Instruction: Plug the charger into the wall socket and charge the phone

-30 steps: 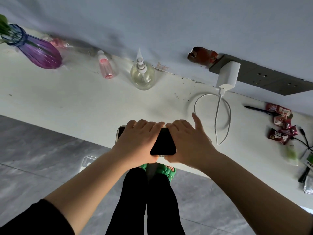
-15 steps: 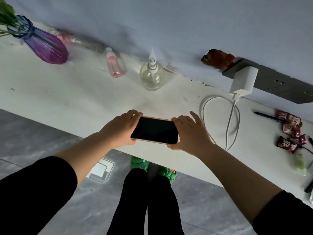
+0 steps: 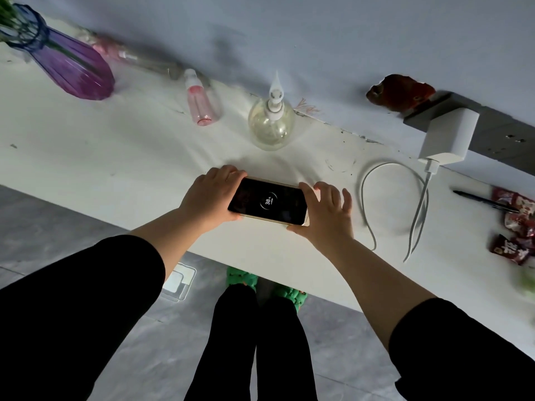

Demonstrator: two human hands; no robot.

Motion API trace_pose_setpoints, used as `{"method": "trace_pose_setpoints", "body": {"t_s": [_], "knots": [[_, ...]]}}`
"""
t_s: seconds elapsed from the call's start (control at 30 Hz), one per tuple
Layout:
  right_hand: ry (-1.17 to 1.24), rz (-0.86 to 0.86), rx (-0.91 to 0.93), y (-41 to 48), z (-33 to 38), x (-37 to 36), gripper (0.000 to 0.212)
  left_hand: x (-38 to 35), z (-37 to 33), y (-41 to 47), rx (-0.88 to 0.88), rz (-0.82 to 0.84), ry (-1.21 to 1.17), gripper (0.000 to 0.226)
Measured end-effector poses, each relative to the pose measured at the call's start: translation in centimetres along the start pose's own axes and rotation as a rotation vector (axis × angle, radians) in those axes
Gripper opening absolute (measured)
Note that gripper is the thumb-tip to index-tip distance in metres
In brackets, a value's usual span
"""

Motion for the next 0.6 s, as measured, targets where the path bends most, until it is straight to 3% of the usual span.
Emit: {"method": "trace_pose_setpoints", "body": {"t_s": [0.23,0.4,0.6], "knots": [[-0.006,0.008,-0.073,-0.1,-0.1,-0.6,0.100,-0.2,0.1,0.0,0.014,-0.004,0.005,0.089],[0.039,0.076,-0.096,-0.6,0.0,0.2,0.107,-0.2,-0.5,-0.3,0.082,0.102,0.040,0.105],[0.099,0.123,-0.100,-3.8,-1.0,3.2,0.057,2.5,-1.5,-3.1,0.168,0.188,0.012,0.084]]}}
Point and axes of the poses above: each hand's wrist, its own y-axis towards the middle knuckle, its own x-axis out of the back of the hand, z = x × y, the point moved 4 cm from there along y, towards the middle knuckle, and after that the axes turned 7 degrees about z, right-handed, at the moved point
